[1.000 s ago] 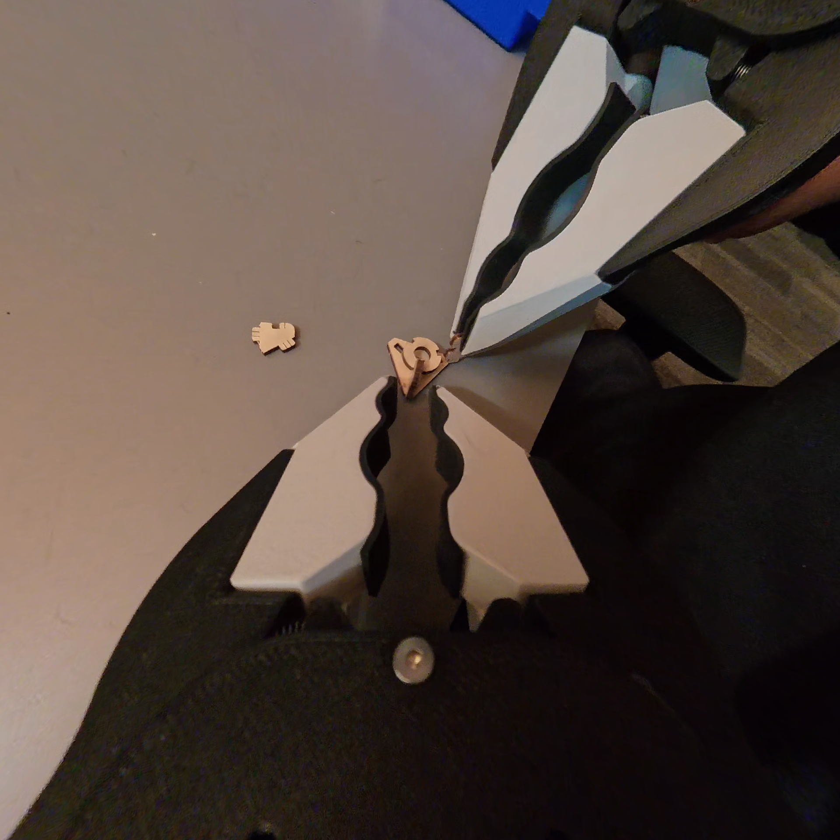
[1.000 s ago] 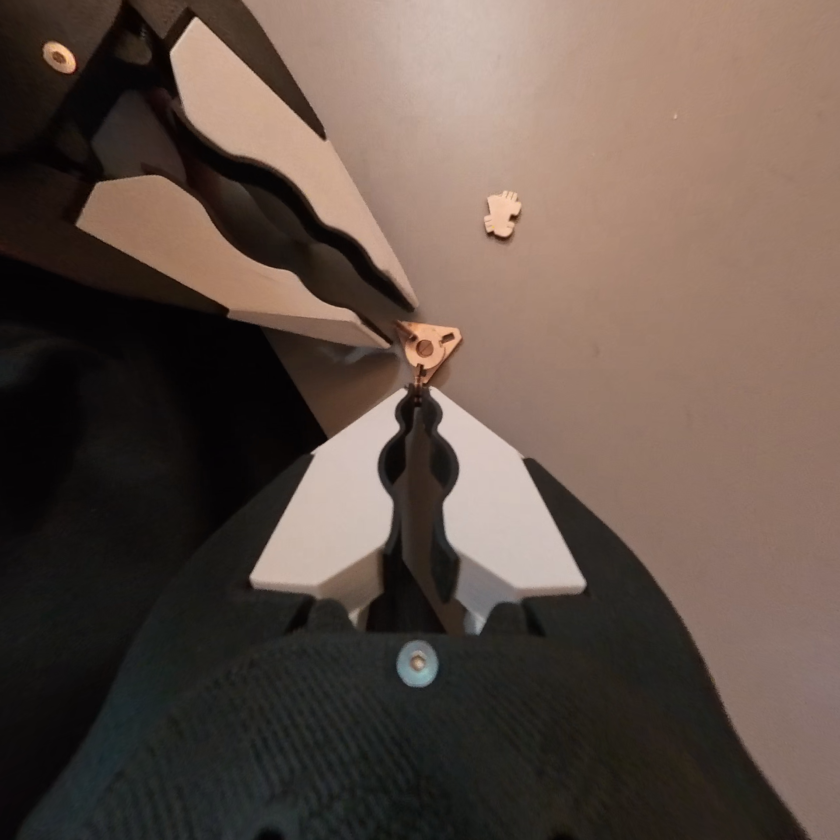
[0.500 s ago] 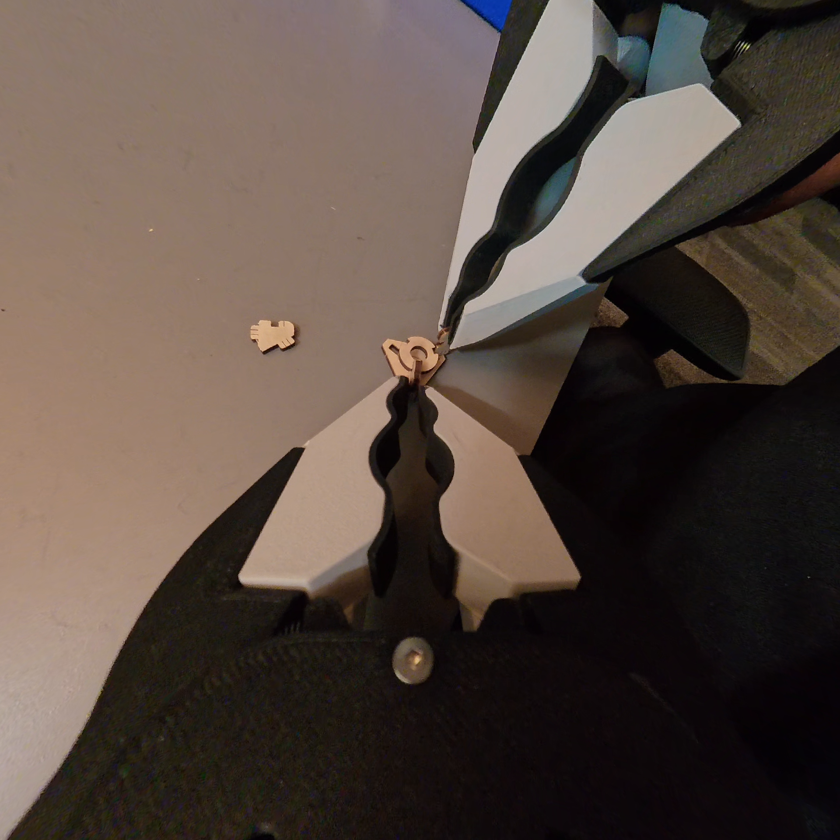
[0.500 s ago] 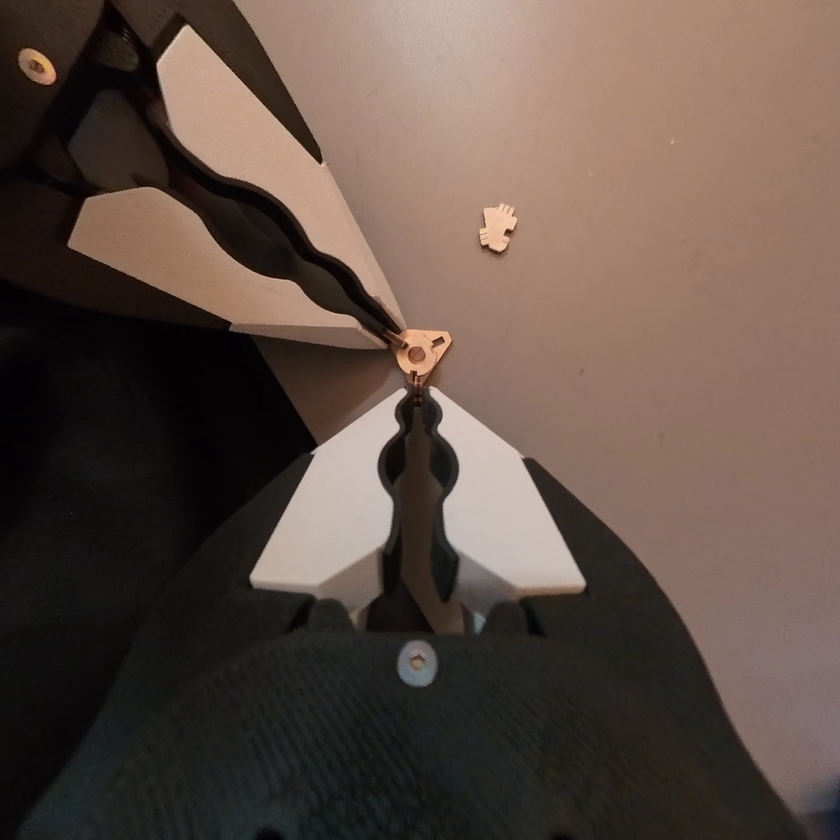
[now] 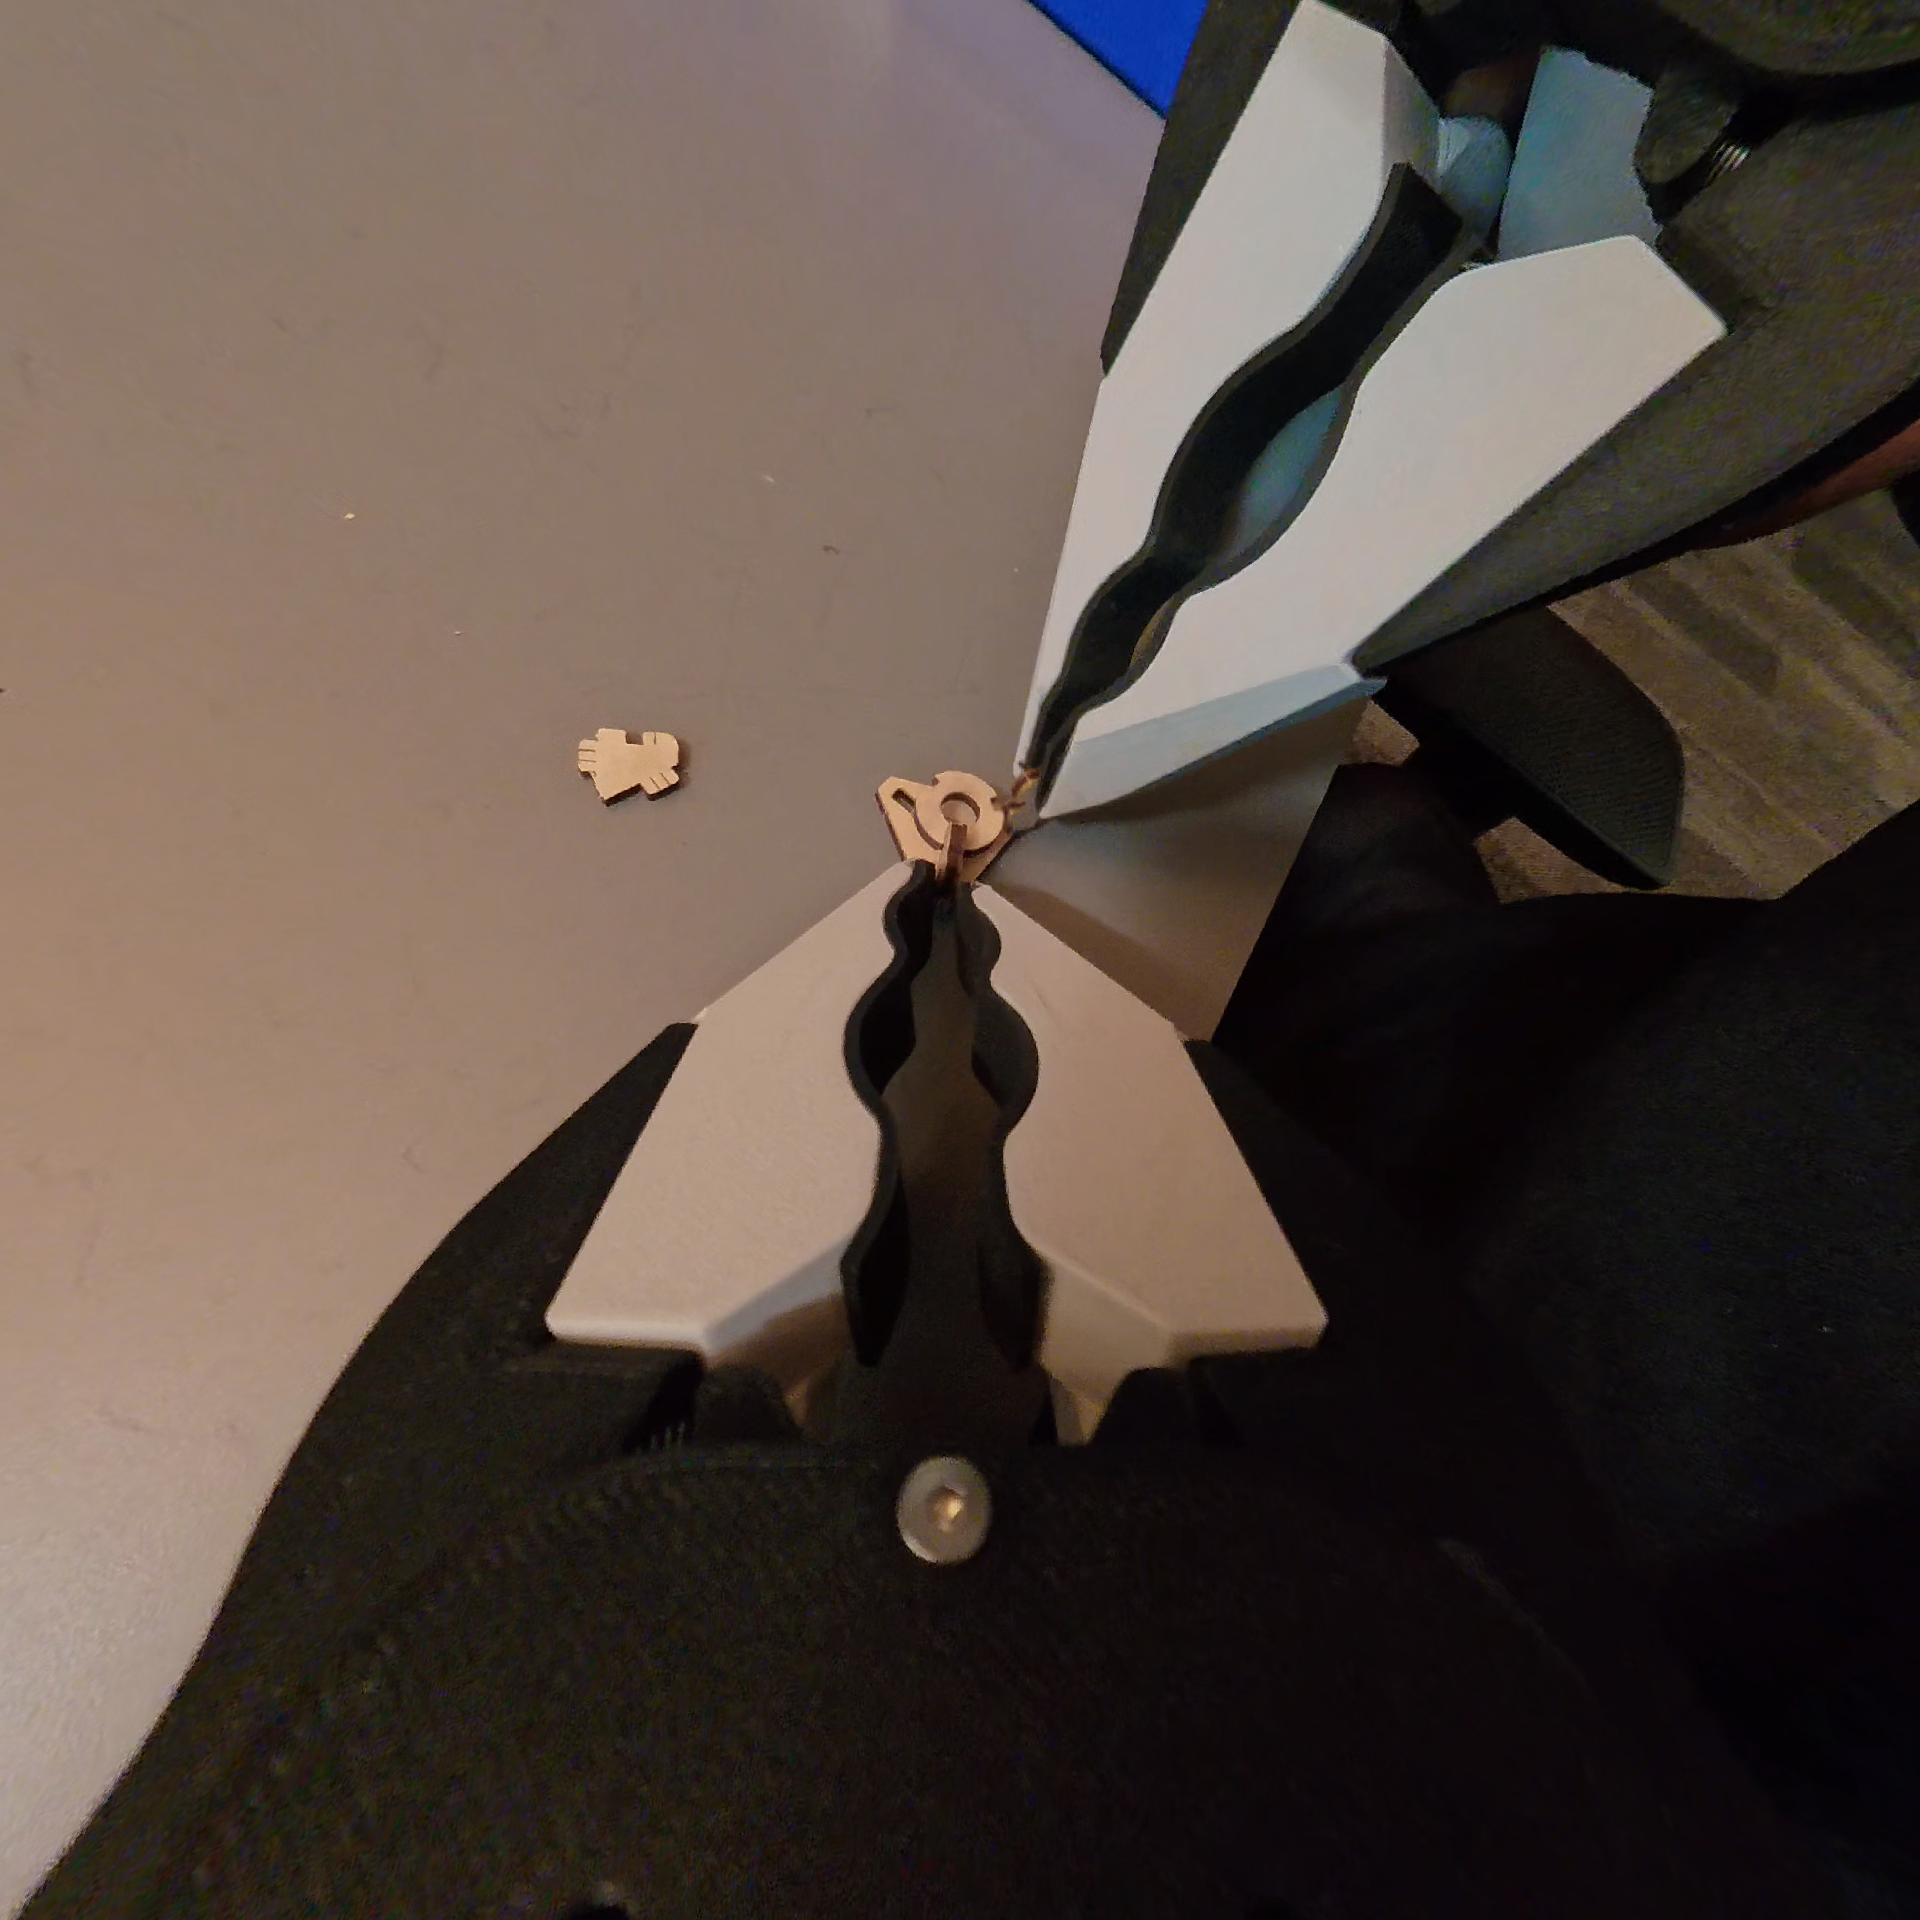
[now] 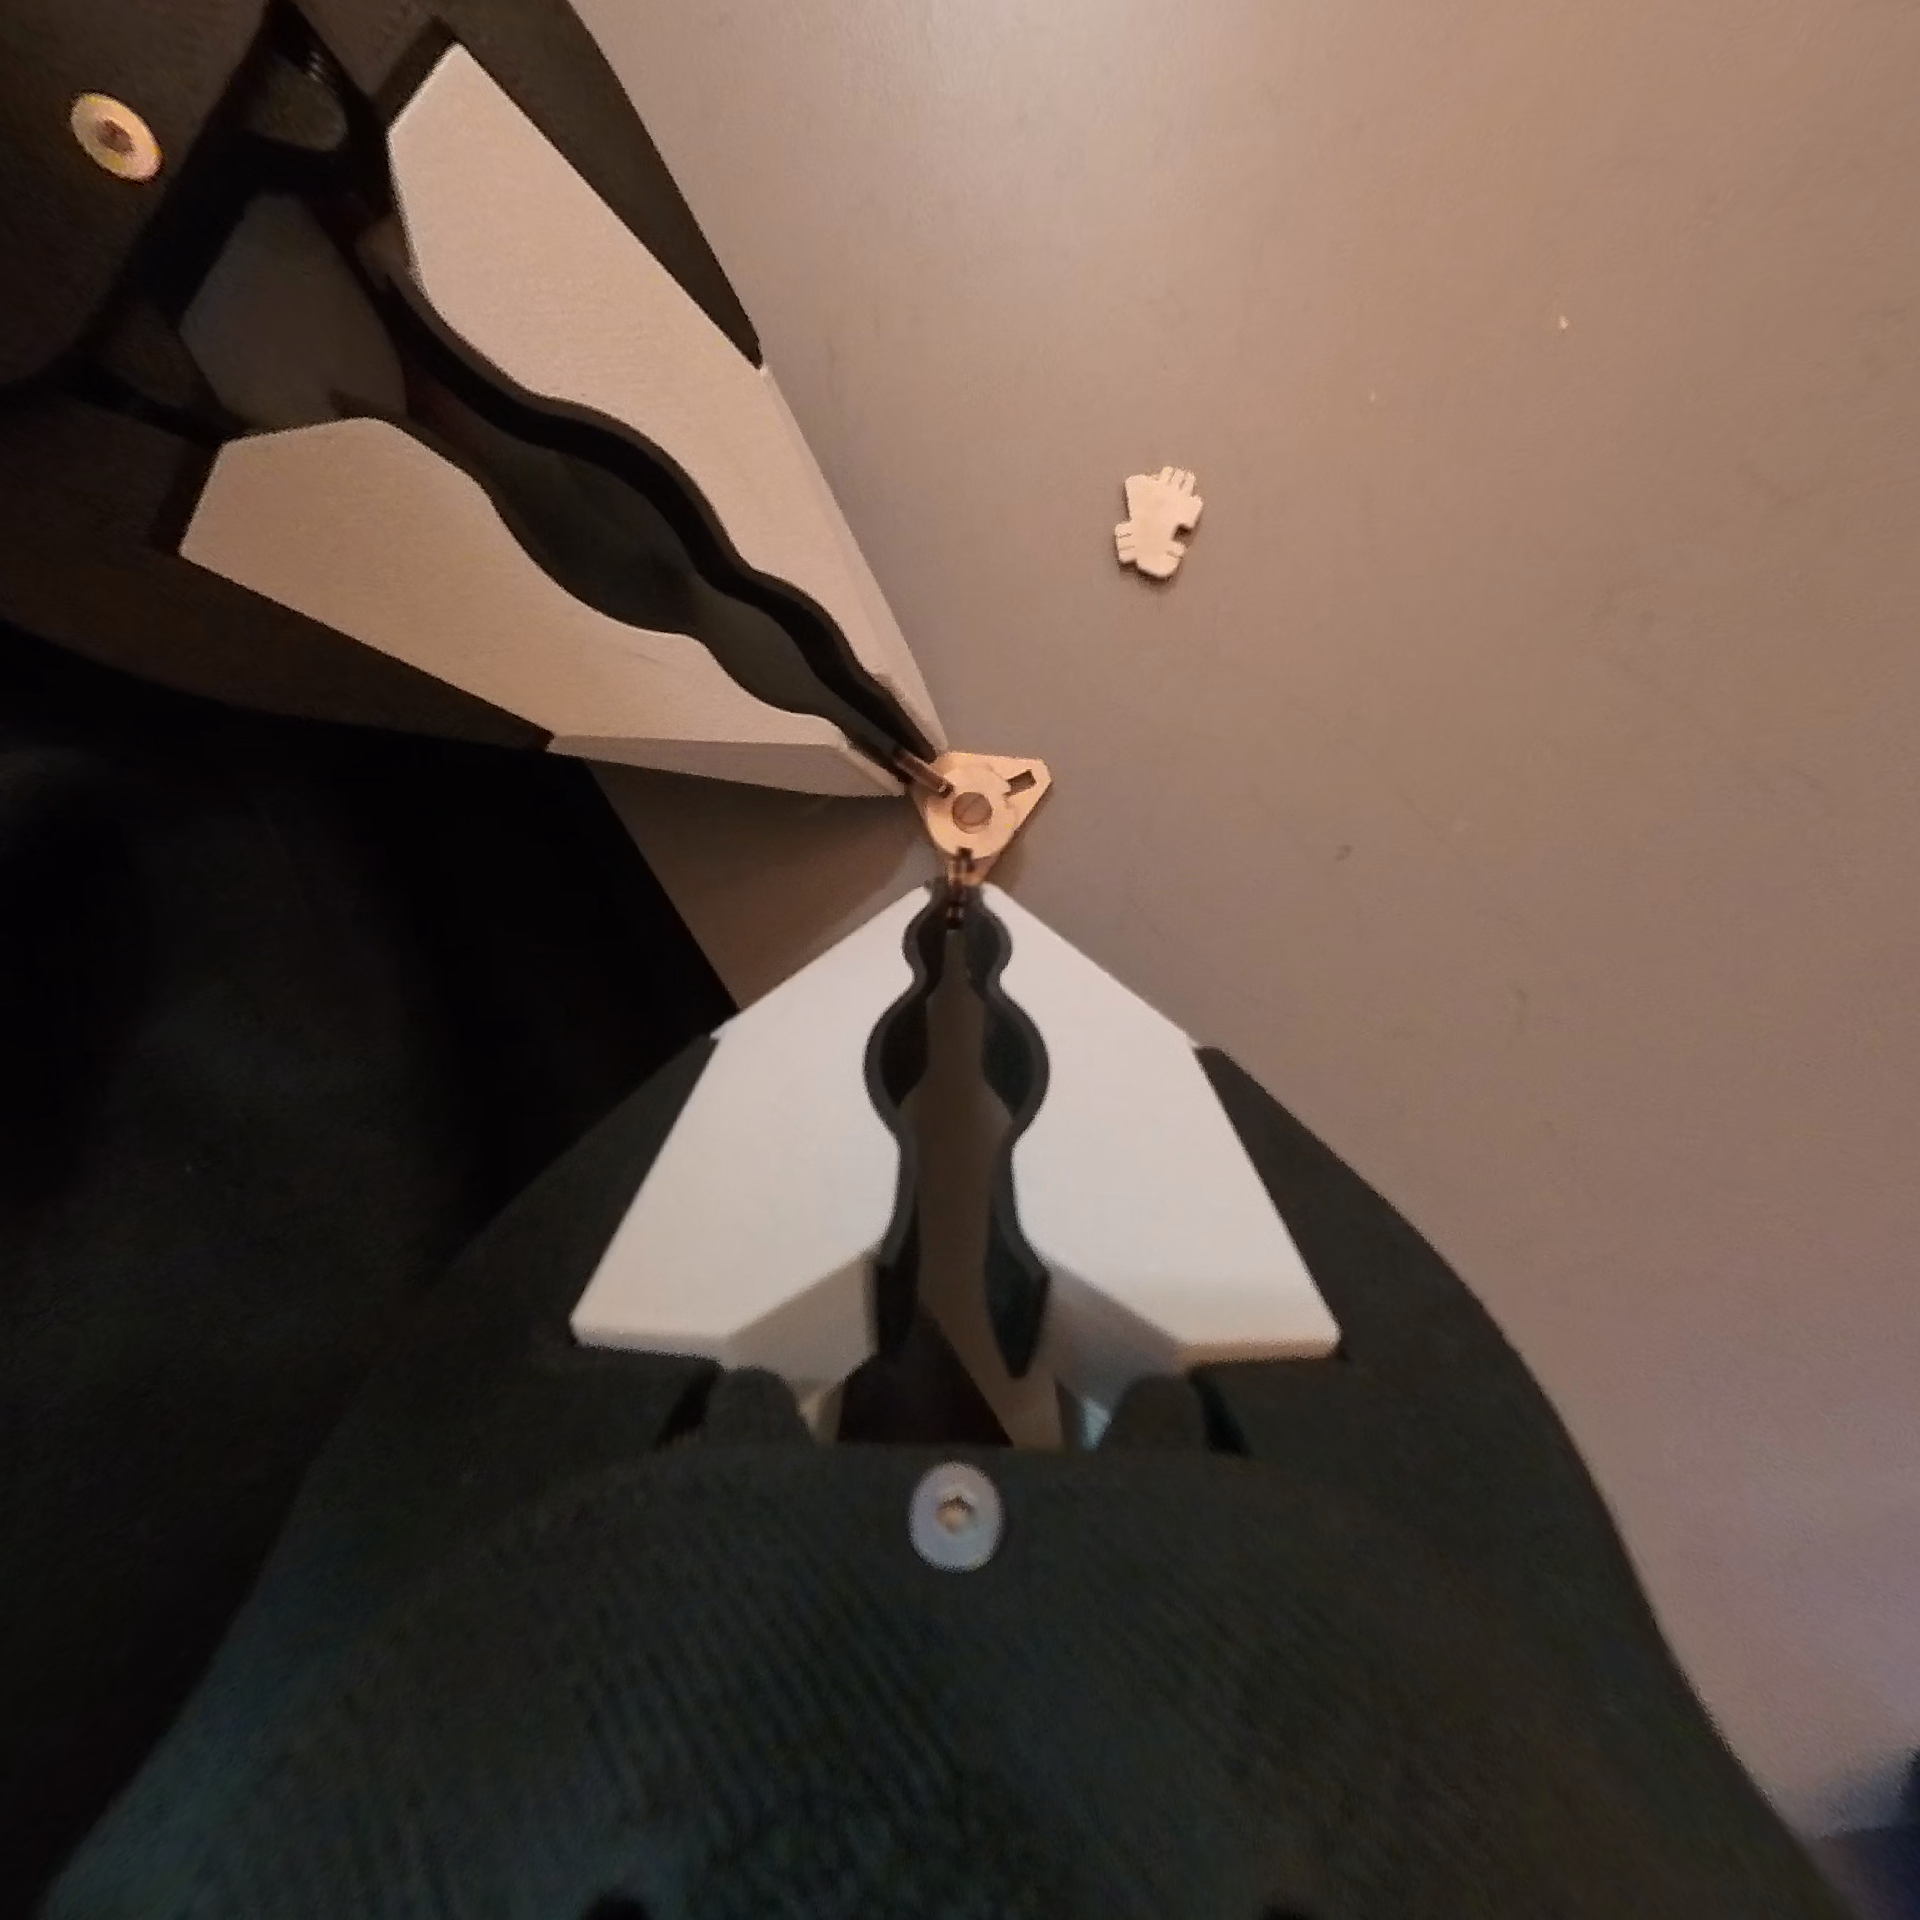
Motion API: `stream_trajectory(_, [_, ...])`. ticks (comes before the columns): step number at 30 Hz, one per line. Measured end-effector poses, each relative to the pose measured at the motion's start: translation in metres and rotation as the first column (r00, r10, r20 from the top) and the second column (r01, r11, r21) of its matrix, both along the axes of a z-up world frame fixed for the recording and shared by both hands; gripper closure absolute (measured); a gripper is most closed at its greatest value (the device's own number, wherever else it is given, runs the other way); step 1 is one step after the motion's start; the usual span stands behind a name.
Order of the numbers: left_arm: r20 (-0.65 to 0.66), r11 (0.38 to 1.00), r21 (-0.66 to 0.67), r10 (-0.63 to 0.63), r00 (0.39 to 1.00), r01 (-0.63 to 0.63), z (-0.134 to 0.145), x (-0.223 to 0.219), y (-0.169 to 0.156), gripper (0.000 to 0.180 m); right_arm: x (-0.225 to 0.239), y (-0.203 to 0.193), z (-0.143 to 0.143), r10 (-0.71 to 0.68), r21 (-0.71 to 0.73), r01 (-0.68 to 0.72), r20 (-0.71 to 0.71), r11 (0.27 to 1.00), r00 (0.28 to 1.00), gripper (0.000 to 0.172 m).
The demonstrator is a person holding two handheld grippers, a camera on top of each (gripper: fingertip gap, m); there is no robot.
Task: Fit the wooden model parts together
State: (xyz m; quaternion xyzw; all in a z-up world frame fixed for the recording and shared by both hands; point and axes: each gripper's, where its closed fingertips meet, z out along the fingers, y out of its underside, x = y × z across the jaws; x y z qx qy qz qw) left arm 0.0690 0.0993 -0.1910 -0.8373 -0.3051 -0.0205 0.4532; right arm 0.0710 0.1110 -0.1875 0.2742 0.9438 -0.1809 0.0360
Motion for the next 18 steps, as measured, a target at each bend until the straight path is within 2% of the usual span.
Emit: stream_trajectory(18, [0.027,0.999,0.042,0.015,1.000,-0.016,0.0019,-0.0008,-0.0009,0.178,-0.0007,-0.0016,0.0009,0.009,0.025,-0.010,0.014,1.000,1.000,0.171])
